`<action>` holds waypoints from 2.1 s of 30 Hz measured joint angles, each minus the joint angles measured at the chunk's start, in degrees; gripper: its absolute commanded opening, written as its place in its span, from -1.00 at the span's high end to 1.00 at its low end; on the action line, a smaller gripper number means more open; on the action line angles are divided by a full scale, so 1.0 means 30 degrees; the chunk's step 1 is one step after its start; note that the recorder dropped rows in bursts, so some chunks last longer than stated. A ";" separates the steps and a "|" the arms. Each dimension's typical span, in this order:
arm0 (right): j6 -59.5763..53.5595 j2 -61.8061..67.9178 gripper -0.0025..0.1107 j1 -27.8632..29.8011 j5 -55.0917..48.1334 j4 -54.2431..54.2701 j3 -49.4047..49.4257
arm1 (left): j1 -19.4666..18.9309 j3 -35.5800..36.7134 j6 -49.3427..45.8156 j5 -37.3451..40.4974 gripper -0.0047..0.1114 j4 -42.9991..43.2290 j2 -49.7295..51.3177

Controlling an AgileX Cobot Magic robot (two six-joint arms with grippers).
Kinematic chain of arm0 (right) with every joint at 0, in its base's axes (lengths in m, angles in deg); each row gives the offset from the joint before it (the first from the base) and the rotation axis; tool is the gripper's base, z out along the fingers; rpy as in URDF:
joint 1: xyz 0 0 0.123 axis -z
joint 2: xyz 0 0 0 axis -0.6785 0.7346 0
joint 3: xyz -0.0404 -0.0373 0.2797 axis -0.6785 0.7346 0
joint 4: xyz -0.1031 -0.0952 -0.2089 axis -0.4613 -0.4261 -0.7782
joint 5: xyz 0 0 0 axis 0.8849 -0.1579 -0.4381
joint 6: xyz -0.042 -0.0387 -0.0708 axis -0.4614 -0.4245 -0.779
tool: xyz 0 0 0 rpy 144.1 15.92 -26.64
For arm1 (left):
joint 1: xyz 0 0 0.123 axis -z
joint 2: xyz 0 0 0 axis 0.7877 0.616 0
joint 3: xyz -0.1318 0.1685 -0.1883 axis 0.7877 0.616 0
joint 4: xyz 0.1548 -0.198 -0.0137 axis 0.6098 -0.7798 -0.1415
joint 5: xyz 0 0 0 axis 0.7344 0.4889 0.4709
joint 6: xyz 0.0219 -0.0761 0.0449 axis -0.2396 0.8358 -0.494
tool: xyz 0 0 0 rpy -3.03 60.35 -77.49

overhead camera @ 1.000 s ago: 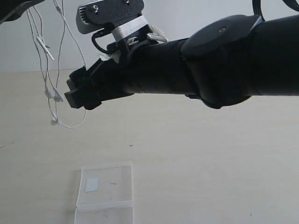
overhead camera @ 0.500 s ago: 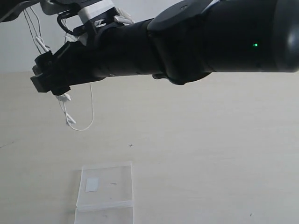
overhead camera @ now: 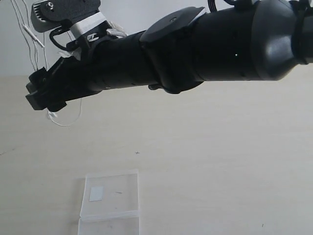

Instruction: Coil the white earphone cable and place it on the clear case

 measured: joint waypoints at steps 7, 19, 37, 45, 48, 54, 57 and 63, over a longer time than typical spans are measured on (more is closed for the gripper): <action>-0.2726 0.0000 -0.46 0.0000 0.0000 0.2434 0.0000 | 0.0000 0.0000 0.0077 -0.0481 0.92 -0.0704 0.0000; -0.6733 0.0000 -0.31 0.0000 -0.0206 0.6757 0.0000 | 0.0000 0.0000 0.0632 -0.1757 0.92 -0.0967 0.0000; -0.8523 0.0639 0.05 0.0000 -0.1475 0.7089 -0.0786 | 0.0000 0.0000 0.0844 -0.3196 0.92 -0.2260 0.0000; -0.8523 0.0639 0.45 0.0000 -0.0803 0.7089 -0.0786 | 0.0000 0.0000 0.0817 -0.3196 0.92 -0.2260 0.0000; -0.8523 0.0639 0.48 0.0000 -0.0661 0.7089 -0.0786 | 0.0000 0.0000 0.0801 -0.3196 0.92 -0.2260 0.0000; -0.8523 0.0639 0.48 0.0000 -0.0546 0.7089 -0.0786 | 0.0000 0.0000 0.0801 -0.3093 0.92 -0.2260 0.0000; -0.8523 0.0639 0.67 0.0000 -0.0497 0.7089 -0.0786 | 0.0000 0.0000 0.0801 -0.3011 0.92 -0.2260 0.0000; -0.8523 0.0639 0.96 0.0000 -0.0399 0.7089 -0.0786 | 0.0000 0.0000 0.0801 -0.2937 0.92 -0.2260 0.0000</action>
